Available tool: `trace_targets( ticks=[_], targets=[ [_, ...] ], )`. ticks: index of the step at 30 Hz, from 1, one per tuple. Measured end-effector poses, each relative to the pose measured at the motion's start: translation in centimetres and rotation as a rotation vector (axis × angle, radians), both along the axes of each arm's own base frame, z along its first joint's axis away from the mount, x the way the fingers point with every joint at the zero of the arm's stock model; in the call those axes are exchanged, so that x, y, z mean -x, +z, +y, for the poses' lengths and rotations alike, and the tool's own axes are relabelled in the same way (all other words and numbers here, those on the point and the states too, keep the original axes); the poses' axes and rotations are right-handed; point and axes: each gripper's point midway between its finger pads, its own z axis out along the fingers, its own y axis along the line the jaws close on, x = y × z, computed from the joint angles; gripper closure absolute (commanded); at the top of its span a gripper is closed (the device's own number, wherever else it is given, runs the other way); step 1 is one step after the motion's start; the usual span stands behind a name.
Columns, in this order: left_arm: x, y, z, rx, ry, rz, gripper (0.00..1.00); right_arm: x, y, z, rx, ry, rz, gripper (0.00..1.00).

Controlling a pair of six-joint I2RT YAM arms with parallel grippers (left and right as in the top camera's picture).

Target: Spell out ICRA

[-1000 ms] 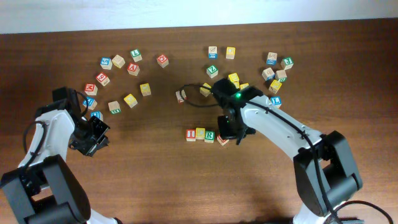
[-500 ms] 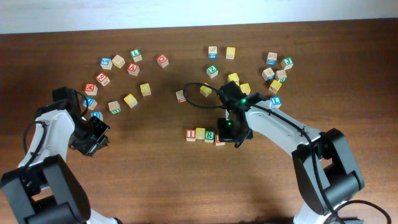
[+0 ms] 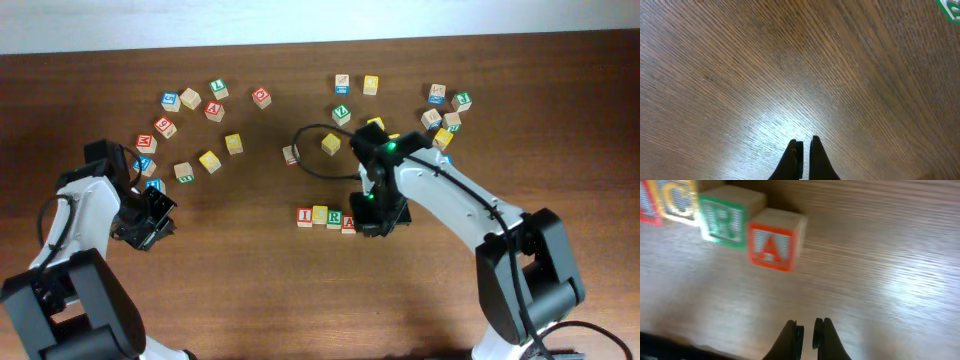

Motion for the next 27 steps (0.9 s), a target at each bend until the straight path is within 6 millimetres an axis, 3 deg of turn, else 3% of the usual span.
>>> trace_targets(
  ticks=[3, 7, 12, 15, 18, 20, 22, 24, 25, 27],
  targets=[
    [0.0, 0.0, 0.0, 0.000, 0.000, 0.000, 1.00, 1.0, -1.2, 1.8, 0.001, 0.003, -0.017, 0.96],
    [-0.2, 0.1, -1.1, 0.017, -0.089, -0.012, 1.00, 0.4, -2.1, 0.9, 0.067, -0.074, -0.044, 0.96],
    [-1.5, -0.3, -6.6, 0.021, -0.300, -0.058, 1.00, -1.9, -2.0, -2.4, 0.043, -0.162, -0.041, 0.96],
    [-2.0, -0.8, -9.6, 0.020, -0.370, -0.087, 1.00, -3.5, -1.9, -2.2, 0.004, -0.161, -0.093, 0.96],
    [-1.0, -1.7, -13.7, 0.033, -0.461, -0.078, 1.00, -6.2, -1.7, -2.7, -0.044, -0.198, -0.172, 0.96],
    [-1.6, -1.9, -15.3, 0.030, -0.505, -0.115, 1.00, -9.4, -0.5, -1.5, -0.198, -0.217, -0.261, 0.96],
    [-2.1, -2.0, -16.9, 0.028, -0.536, -0.149, 1.00, -11.3, 0.9, -0.3, -0.301, -0.213, -0.323, 0.95],
    [-2.4, -1.9, -17.0, 0.029, -0.521, -0.158, 1.00, -12.2, 1.7, 1.2, -0.358, -0.184, -0.371, 0.95],
    [-2.7, -1.9, -16.7, 0.025, -0.502, -0.165, 1.00, -12.5, 2.2, 2.8, -0.380, -0.148, -0.411, 0.95],
    [-2.9, -2.0, -15.5, 0.017, -0.462, -0.160, 0.98, -12.4, 2.3, 4.3, -0.375, -0.118, -0.440, 0.95]
  ],
)
